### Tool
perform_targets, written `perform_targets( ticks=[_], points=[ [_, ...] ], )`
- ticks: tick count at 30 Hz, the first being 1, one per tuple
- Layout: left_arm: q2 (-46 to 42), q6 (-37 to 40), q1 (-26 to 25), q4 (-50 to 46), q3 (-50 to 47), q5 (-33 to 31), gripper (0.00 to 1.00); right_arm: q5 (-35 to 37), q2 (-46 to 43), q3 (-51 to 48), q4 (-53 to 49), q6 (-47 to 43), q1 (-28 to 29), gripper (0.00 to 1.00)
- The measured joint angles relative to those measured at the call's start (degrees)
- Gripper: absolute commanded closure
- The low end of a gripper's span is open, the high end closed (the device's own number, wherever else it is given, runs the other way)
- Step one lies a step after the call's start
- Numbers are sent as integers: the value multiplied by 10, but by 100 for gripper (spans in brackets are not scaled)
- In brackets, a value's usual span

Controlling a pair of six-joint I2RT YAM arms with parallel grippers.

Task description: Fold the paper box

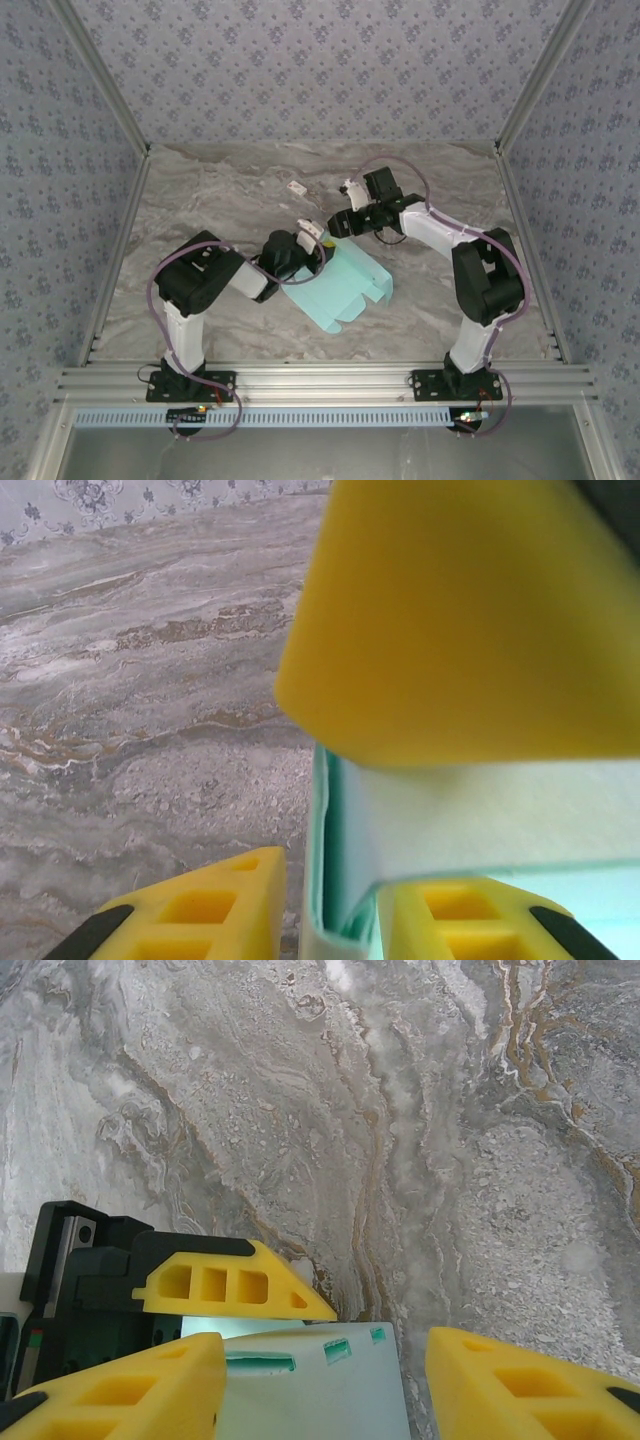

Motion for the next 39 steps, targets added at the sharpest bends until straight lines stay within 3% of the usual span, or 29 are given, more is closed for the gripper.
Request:
perform_targets(
  ticks=[23, 39],
  points=[
    [0, 15, 2, 0, -11, 0, 78, 32, 4, 2, -2, -9, 18, 53],
    [0, 15, 8, -5, 10, 9, 87, 48, 5, 20, -28, -17, 18, 52]
  ],
)
